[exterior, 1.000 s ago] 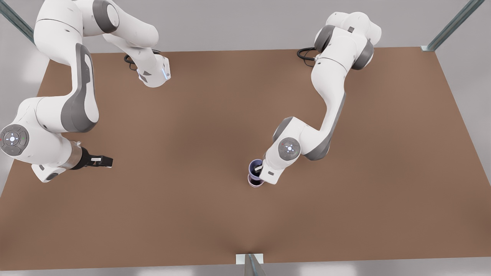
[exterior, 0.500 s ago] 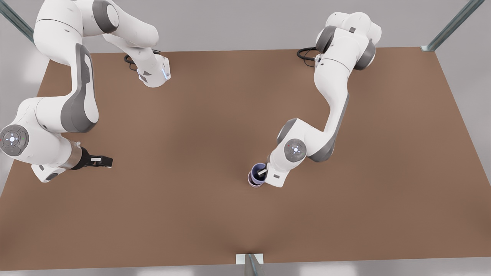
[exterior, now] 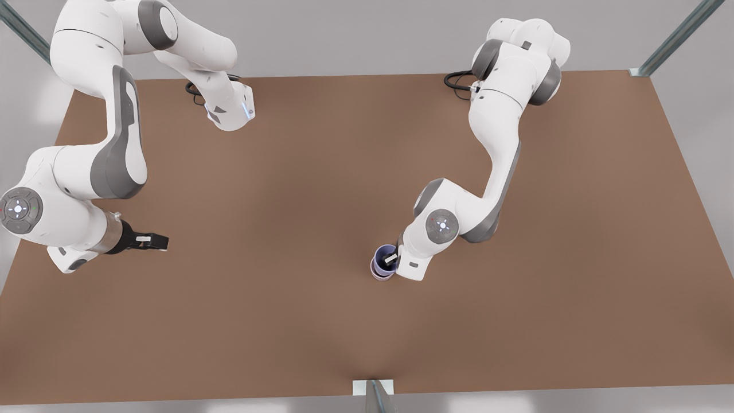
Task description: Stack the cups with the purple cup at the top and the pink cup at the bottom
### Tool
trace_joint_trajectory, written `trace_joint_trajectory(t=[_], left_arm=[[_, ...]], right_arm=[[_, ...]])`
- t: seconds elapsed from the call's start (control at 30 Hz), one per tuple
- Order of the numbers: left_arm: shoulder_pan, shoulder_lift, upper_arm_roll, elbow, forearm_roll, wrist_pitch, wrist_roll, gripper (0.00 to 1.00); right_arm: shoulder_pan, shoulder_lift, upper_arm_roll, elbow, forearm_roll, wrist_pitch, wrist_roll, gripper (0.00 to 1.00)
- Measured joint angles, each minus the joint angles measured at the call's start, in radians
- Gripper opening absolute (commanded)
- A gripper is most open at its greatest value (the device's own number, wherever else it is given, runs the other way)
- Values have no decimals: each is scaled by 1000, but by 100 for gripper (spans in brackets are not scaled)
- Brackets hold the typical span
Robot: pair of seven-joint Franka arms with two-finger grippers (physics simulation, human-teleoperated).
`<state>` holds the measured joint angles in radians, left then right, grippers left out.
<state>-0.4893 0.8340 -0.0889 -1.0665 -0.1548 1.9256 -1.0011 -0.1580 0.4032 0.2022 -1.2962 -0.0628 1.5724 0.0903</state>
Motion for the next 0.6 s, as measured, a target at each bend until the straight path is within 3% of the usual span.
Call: trace_joint_trajectory(t=[0.6], left_arm=[[-3, 16, 0, -23, 0, 13, -11, 21]], right_arm=[[0, 0, -2, 1, 2, -15, 0, 100]])
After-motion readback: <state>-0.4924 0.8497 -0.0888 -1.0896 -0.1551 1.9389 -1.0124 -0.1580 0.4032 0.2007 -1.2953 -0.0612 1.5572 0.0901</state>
